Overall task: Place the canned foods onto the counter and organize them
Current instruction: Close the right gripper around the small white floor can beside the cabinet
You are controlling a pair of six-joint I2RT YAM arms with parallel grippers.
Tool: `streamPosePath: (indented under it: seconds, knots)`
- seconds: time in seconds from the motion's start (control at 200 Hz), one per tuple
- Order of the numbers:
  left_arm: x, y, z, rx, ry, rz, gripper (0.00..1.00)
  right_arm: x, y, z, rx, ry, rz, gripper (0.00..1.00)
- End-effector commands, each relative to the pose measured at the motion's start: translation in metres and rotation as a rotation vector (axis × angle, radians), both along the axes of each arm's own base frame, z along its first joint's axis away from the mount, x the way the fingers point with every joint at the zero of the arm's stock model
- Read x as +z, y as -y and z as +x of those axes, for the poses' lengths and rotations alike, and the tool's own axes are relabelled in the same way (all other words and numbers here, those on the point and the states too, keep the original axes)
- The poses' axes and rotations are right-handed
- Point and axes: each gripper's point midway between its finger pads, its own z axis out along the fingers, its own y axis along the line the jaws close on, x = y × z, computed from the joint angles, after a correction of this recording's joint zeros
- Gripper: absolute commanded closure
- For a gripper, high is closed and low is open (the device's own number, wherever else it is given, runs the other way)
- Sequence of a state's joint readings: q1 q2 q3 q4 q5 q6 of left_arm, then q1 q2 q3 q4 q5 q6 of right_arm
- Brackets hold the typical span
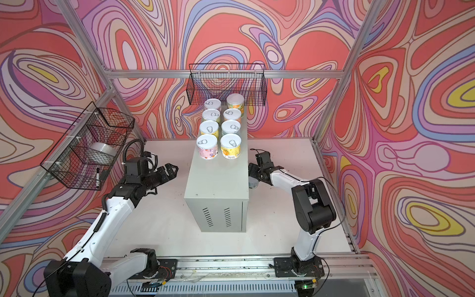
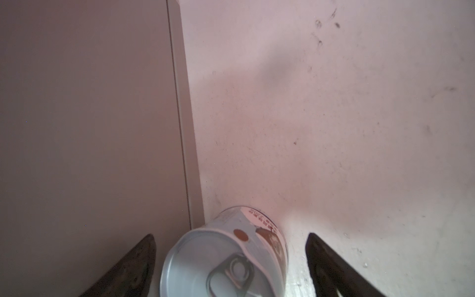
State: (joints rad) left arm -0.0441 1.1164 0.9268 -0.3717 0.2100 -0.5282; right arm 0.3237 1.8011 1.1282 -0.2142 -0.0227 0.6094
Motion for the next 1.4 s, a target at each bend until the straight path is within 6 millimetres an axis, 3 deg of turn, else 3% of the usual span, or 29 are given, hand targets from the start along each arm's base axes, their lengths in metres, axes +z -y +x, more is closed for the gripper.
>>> streamPosePath:
  seconds: [0.0,0.18,0.486,0.506,0.711,0.997,1.267,1.397]
  knots:
    - [-0.004,0.000,0.004,0.005,0.003,-0.015,0.09,-0.007,-0.007,0.000,0.015,-0.006,0.034,0.06]
    - [-0.005,0.002,0.006,0.000,-0.001,-0.022,0.11,-0.014,-0.009,-0.004,0.022,-0.024,0.044,0.08]
    - [0.001,-0.001,0.004,0.007,0.015,-0.008,0.11,-0.027,0.015,-0.030,-0.019,-0.092,-0.056,0.11]
    - [0.002,-0.001,0.004,0.008,0.015,-0.006,0.11,-0.017,0.016,-0.031,-0.023,-0.074,-0.053,0.11]
    - [0.005,-0.001,0.002,0.007,0.023,-0.006,0.11,-0.011,0.034,-0.055,-0.056,-0.092,-0.106,0.11]
    - [0.006,0.001,0.002,0.002,0.026,-0.018,0.12,0.015,0.064,-0.071,-0.109,-0.077,-0.229,0.10]
    - [0.008,0.004,0.001,-0.014,0.038,-0.028,0.11,0.044,0.047,-0.062,-0.048,0.061,-0.135,0.04]
    - [0.008,0.005,0.001,-0.019,0.046,-0.033,0.11,0.042,0.042,-0.062,-0.026,0.063,-0.127,0.04]
